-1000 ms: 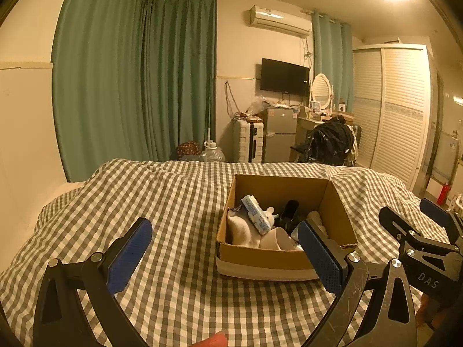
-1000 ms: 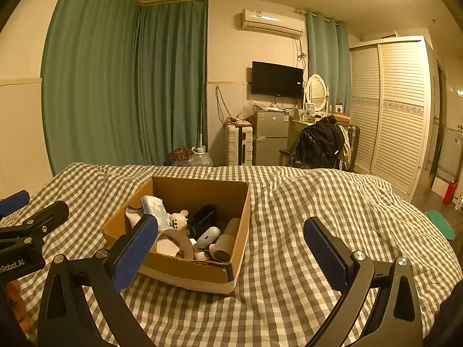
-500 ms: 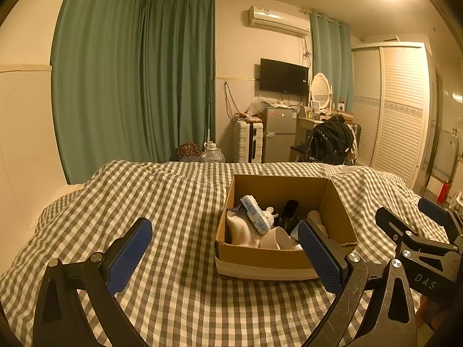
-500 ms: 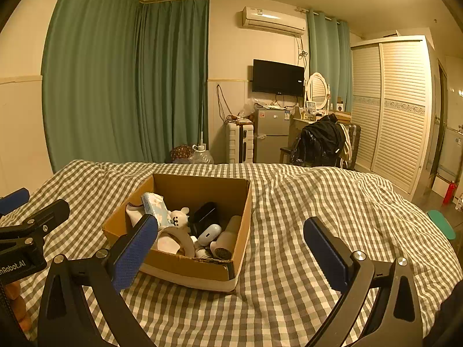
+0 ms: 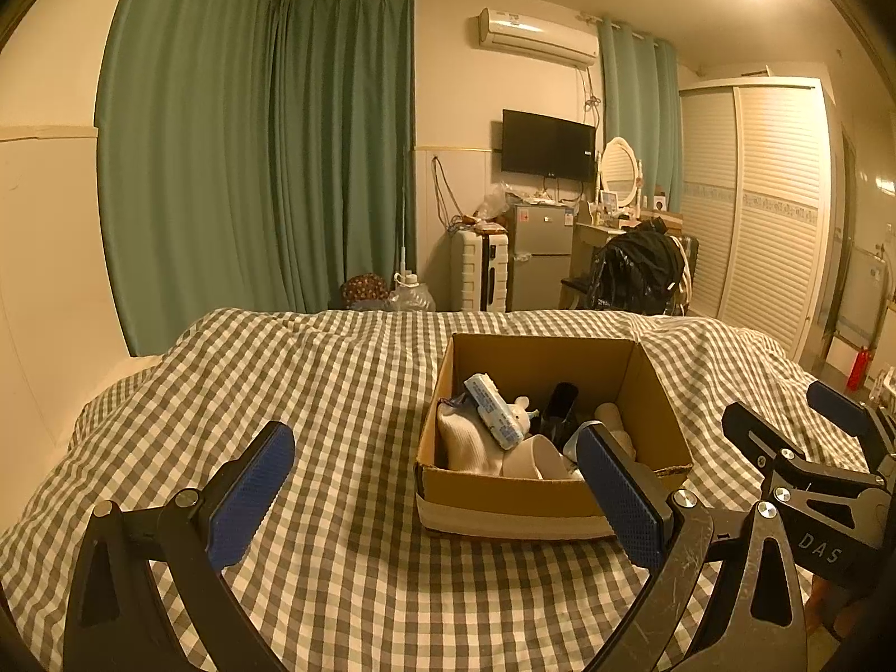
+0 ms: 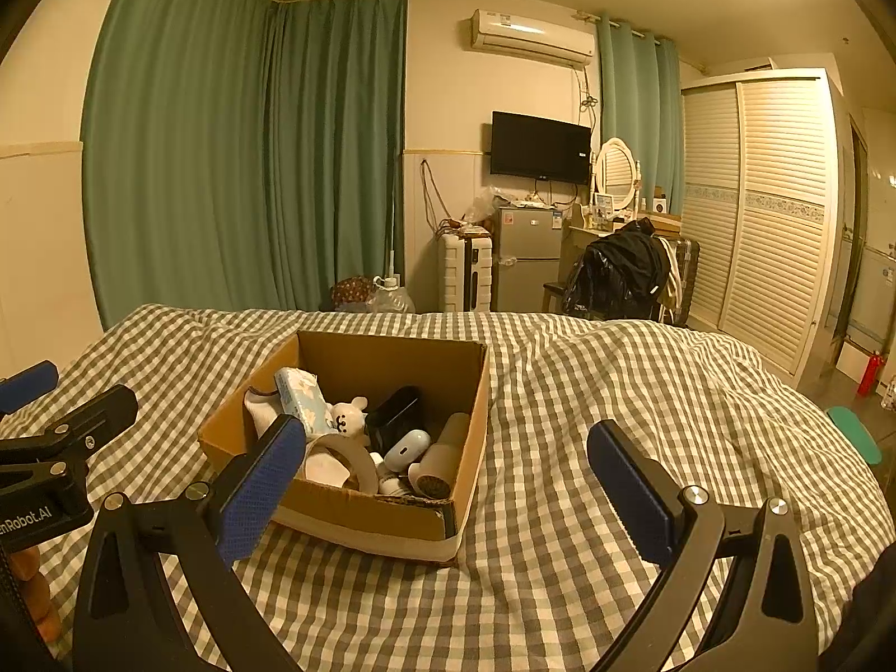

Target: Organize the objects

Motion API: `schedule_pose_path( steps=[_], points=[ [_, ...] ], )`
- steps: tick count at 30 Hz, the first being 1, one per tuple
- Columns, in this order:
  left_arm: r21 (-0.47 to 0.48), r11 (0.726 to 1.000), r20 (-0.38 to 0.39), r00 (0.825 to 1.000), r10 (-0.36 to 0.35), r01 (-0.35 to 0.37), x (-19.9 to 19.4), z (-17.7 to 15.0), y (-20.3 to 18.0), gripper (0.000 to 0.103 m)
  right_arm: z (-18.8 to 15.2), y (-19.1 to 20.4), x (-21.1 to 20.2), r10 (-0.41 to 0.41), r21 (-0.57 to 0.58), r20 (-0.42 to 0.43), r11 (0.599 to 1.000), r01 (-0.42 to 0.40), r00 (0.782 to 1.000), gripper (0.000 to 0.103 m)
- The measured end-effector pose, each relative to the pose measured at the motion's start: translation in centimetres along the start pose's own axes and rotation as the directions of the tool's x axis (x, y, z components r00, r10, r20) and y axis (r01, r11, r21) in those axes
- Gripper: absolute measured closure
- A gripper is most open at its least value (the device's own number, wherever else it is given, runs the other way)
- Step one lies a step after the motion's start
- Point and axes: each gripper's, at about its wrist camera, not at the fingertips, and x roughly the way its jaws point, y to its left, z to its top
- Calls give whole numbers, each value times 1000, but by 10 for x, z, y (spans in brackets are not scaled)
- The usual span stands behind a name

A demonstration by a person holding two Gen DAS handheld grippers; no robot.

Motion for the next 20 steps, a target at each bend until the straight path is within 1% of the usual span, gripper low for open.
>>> schedule_pose_path(
  steps=[20],
  points=[
    [-1, 1000, -9, 1000, -1, 1, 5, -4, 2, 0, -3, 2, 3, 4, -5, -11, 1000, -4, 1000, 2]
  ],
)
